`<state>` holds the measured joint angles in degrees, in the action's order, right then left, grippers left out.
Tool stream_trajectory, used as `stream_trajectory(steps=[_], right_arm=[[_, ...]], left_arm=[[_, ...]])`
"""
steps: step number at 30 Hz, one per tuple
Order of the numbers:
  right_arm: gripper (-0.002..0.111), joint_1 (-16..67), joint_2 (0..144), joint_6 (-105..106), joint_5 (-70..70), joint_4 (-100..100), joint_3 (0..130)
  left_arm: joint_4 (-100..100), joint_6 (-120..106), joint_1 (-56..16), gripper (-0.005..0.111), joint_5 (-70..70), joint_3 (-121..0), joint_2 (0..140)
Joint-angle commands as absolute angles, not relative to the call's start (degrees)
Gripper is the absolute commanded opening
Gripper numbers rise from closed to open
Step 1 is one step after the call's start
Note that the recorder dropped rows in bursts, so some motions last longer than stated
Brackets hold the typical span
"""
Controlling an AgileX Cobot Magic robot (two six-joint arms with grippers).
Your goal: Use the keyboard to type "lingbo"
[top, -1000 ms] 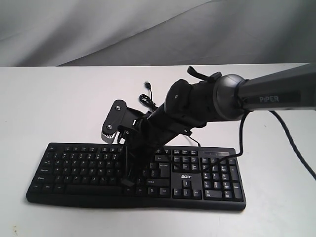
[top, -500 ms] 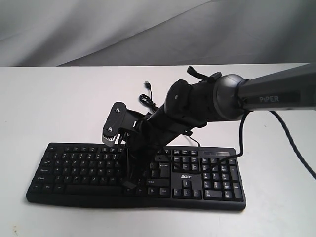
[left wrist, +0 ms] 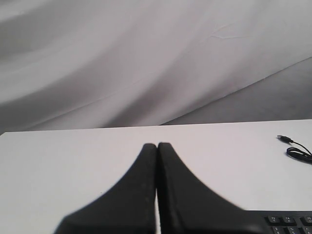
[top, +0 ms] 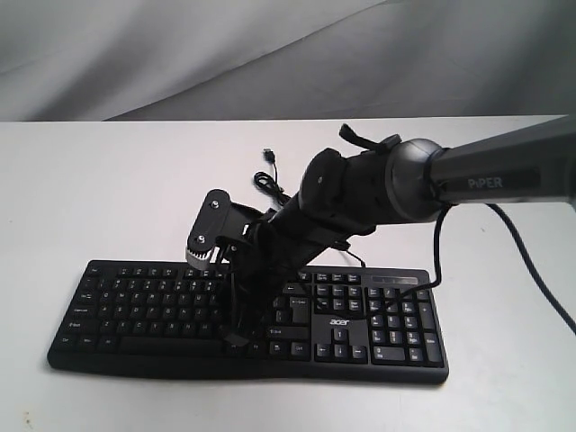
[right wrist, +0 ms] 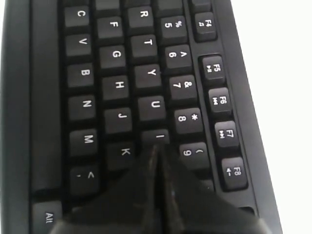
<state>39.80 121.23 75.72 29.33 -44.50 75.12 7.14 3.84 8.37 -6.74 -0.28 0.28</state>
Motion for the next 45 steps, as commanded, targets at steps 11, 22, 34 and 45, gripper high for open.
stream_trajectory(steps=[11, 22, 34, 45], right_arm=[[0.0, 39.3, 112.1, 70.5, 30.7, -39.9, 75.1], [0.0, 39.3, 80.3, 61.3, 14.5, -36.2, 65.2], [0.0, 39.3, 51.5, 60.9, 7.9, -36.2, 58.1], [0.0, 38.6, 32.4, 55.5, 4.1, -36.4, 53.2]], left_arm=[[7.2, 4.0, 8.0, 0.001, -6.2, 0.0, 0.0], [7.2, 4.0, 8.0, 0.001, -6.2, 0.0, 0.0], [7.2, 4.0, 8.0, 0.001, -6.2, 0.0, 0.0], [7.2, 4.0, 8.0, 0.001, -6.2, 0.0, 0.0]])
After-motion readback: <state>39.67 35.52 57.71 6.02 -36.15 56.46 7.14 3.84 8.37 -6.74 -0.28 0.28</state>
